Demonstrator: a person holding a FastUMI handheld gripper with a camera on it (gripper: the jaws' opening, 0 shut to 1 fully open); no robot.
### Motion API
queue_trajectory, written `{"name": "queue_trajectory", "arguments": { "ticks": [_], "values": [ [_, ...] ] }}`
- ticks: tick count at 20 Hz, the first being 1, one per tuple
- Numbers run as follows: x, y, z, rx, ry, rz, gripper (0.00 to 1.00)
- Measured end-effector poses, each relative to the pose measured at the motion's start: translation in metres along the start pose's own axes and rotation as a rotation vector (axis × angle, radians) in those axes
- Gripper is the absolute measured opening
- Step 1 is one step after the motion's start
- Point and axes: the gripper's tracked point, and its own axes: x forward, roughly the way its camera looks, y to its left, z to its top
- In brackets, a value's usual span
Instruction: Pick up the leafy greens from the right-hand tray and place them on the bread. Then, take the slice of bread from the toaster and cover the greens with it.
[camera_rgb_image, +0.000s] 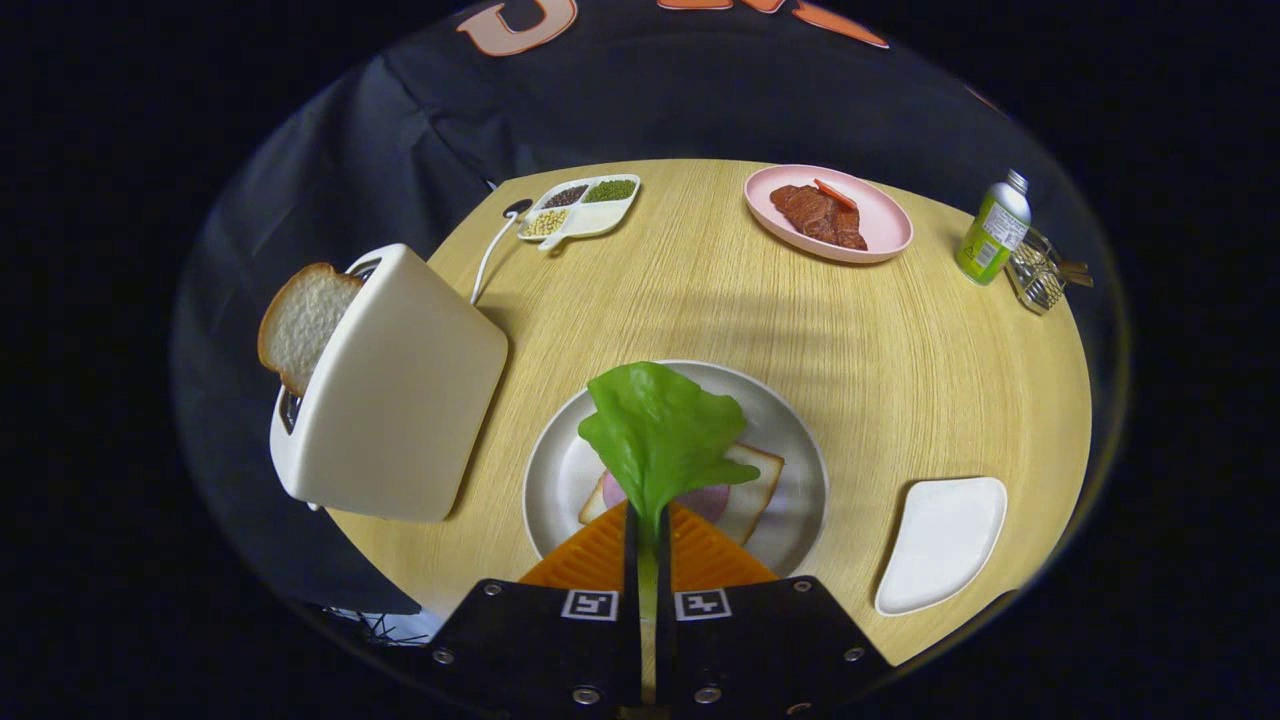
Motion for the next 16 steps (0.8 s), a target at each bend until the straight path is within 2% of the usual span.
{"name": "queue_trajectory", "arguments": {
  "ticks": [2, 7, 11, 12, 16],
  "values": [
    [0.007, 0.001, 0.001, -0.018, 0.000, -0.009, 0.10],
    [0.012, -0.017, 0.003, -0.114, -0.027, -0.126, 0.25],
    [0.002, -0.016, 0.012, -0.110, -0.077, -0.139, 0.34],
    [-0.003, -0.019, 0.017, -0.112, -0.095, -0.151, 0.44],
    [-0.022, -0.011, 0.025, -0.111, -0.138, -0.125, 0.66]
  ]
}}
